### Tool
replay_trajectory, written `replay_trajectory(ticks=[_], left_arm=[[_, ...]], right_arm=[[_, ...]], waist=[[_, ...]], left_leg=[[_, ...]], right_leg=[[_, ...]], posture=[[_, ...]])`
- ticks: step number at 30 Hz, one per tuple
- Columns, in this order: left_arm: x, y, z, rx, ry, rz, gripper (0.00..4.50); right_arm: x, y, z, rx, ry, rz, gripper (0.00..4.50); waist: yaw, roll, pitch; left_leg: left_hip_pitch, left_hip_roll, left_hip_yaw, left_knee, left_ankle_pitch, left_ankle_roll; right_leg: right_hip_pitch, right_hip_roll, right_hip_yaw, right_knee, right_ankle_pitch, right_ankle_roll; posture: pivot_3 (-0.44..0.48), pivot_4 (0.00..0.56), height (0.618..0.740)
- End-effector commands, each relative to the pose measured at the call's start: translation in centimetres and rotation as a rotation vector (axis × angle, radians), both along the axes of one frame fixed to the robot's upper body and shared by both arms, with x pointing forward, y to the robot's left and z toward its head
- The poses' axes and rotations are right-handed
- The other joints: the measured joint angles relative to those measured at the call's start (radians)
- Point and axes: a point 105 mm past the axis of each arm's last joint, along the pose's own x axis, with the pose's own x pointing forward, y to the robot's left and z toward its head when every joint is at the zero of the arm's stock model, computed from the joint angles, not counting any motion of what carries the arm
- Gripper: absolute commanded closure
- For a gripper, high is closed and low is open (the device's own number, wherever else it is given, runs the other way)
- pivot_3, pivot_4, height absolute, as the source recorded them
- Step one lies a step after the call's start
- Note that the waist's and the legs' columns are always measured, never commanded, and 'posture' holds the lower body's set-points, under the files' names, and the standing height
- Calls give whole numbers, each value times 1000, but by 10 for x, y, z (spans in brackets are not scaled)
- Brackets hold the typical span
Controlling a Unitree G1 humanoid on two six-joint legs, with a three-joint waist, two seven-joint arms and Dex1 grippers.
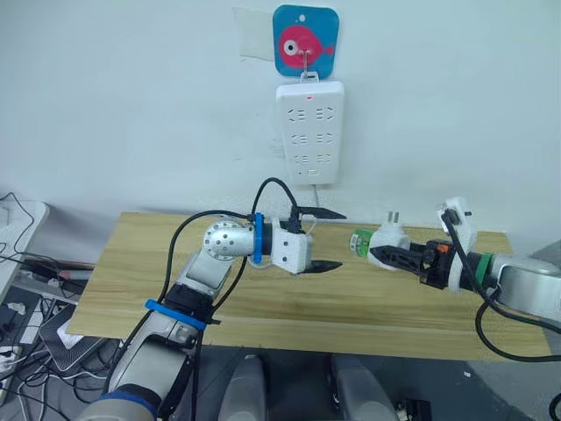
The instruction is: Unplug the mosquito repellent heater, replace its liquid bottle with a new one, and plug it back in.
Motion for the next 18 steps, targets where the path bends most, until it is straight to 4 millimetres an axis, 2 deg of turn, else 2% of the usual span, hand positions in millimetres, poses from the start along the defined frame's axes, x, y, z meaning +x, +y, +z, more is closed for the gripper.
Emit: replay_trajectory(ticks=[1,13,16,18], left_arm=[[1,-10,4,1,-71,-7,0],[11,-27,0,10,-26,104,0],[12,-29,1,8,-26,118,576],[11,-31,-1,18,-21,116,1200]], right_arm=[[0,10,9,23,11,-1,1524],[-1,26,11,25,36,7,1524],[-1,28,11,37,43,14,1524],[-1,30,11,43,49,20,1524]], waist=[[0,0,0],[-5,0,0],[-5,0,0],[-5,0,0]], left_leg=[[0,0,0,0,0,0],[1,1,-1,0,1,1],[0,1,-1,-1,1,1],[0,0,-1,-1,1,1]], right_leg=[[0,0,0,0,0,0],[0,0,-1,1,0,0],[0,0,-1,1,0,0],[0,0,-1,1,0,0]], posture=[[-30,218,740],[-36,221,740],[-38,221,740],[-38,221,740]])
